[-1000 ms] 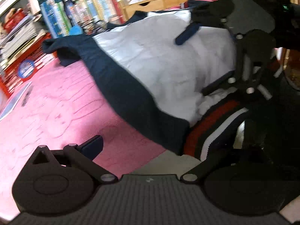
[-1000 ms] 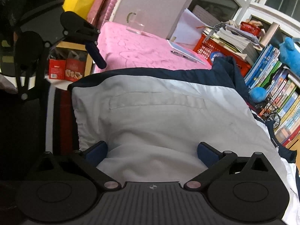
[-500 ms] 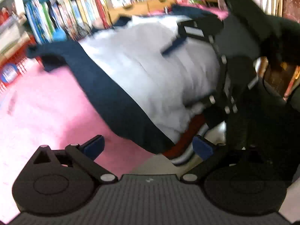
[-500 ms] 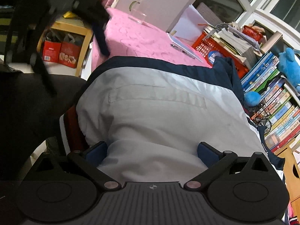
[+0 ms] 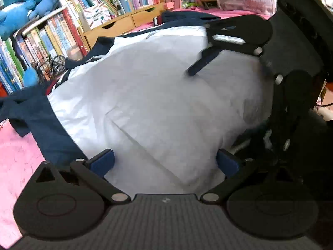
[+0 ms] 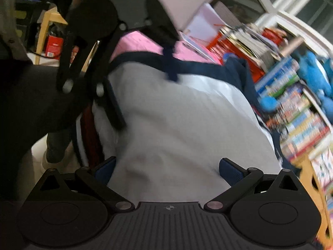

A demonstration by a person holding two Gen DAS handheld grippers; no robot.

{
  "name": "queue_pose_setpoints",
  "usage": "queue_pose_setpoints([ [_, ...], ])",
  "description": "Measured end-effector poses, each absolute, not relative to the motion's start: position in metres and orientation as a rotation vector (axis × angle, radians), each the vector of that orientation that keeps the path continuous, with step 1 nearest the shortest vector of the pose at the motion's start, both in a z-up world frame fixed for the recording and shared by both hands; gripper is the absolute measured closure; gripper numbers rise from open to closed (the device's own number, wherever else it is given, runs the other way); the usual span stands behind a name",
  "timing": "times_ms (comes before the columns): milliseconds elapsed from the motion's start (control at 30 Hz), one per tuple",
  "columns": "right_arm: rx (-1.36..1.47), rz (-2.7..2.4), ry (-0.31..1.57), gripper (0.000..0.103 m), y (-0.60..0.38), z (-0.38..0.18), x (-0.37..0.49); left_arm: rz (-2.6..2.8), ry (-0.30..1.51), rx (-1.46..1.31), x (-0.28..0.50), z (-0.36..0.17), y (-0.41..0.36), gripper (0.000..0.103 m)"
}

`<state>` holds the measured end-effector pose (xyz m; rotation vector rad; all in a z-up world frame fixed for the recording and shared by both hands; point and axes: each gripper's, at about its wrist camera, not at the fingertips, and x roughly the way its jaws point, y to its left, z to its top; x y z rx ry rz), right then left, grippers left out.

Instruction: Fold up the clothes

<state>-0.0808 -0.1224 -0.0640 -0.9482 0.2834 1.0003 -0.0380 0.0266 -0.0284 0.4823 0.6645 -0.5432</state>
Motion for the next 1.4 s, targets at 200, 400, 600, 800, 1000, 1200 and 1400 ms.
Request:
queue_pose_setpoints([
  [200,-1.025,0.867,0.358,0.000,-0.193,-0.069,-0.075,-0.496,0.676,0.580,-0.042,-0.036,0.026,0.000],
  [400,-1.082,0.733,0.441,0.000,-0.248,-0.067,-0.075,-0.452,0.700,0.633,-0.048,-0.039,0.032,0.000],
  [600,-0.997,0.730,0.545,0.001,-0.273,-0.025,-0.076,-0.386,0.710,0.624,-0.067,-0.009,0.055,0.000],
  [800,-0.718,0.733,0.349,0.000,-0.270,0.041,-0.055,-0.325,0.548,0.510,-0.066,0.047,0.065,0.000],
  [1000,-0.584,0.666,0.294,0.000,-0.186,0.023,-0.003,-0.277,0.520,0.230,0.002,0.053,0.035,0.000],
  [1200,-0.484,0.639,0.420,0.000,-0.165,-0.003,0.020,-0.188,0.620,0.171,0.048,0.021,0.018,0.000],
  [1400,-0.412,0.565,0.516,0.000,-0.202,-0.017,0.020,-0.150,0.697,0.183,0.047,-0.014,0.027,0.000],
])
